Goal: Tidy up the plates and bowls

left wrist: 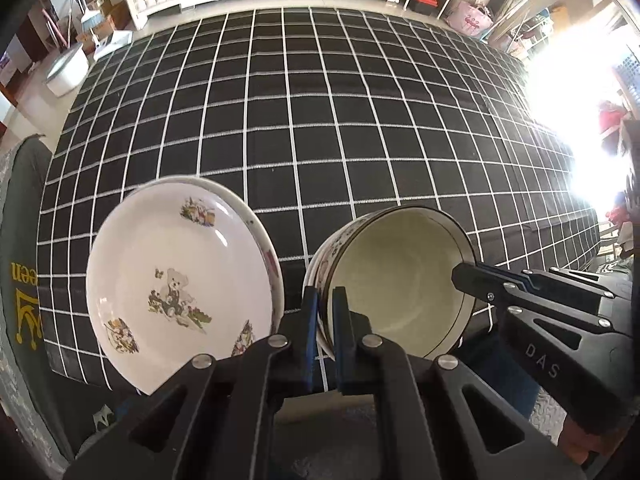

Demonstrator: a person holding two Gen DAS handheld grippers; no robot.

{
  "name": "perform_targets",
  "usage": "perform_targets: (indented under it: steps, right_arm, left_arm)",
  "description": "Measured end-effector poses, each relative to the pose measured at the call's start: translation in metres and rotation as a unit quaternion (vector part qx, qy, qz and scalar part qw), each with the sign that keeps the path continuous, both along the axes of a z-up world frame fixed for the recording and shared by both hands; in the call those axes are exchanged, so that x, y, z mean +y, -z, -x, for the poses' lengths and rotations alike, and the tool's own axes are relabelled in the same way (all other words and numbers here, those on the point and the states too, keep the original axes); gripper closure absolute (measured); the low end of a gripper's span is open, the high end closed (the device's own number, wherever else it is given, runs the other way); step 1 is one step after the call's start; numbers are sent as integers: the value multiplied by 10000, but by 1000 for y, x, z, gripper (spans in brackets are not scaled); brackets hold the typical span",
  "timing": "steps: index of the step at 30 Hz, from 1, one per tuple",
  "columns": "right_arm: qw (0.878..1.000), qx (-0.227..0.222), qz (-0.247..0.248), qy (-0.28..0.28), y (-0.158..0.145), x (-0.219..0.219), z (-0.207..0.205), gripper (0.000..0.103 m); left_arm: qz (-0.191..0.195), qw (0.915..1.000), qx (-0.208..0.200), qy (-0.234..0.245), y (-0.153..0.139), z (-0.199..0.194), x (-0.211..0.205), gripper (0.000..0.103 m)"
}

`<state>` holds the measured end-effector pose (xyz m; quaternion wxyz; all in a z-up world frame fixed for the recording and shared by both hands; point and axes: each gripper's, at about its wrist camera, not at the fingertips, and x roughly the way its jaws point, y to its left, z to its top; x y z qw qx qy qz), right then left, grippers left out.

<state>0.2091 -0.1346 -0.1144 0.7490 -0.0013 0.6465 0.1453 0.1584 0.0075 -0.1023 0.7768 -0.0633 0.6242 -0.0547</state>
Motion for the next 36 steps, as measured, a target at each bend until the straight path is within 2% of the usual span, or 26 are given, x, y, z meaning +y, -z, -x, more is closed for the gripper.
perform_targets:
  steps: [14,23,27,31,32,33,34,35,36]
  right_arm:
    - [10000,39,-39,-46,0,2,-5,94]
    - [9997,139,-177,-63,1,-3,-6,93]
    - [9997,64,-210,-104,-2,-4,-3,93]
    - [9997,-35,-141,-198,-10,-3,0,92]
    - [9996,-78,-133,-216,-13,-4,1,91]
    - [9996,-85,-156,-217,-15,-5,1,85]
    - [9995,-72,-201,-214,-17,-7,2,74]
    - [9995,-84,-211,-207,-18,-8,2,67]
    - [9995,-119,-211,-202,-20,-10,3,55]
  left_arm:
    - [-75,10000,32,42,16,-10,6,97]
    - [86,9999,74,35,31,-16,16,97]
    - [156,9998,36,83,30,-14,20,97]
    - [183,9996,-176,76,18,-10,26,95]
    - [181,9996,-217,59,13,-8,26,93]
    - [173,9995,-247,37,11,-8,28,85]
    - [177,9995,-264,21,9,-8,31,80]
    - [198,9994,-275,16,7,-7,33,79]
    - [233,9993,-290,7,6,-7,36,79]
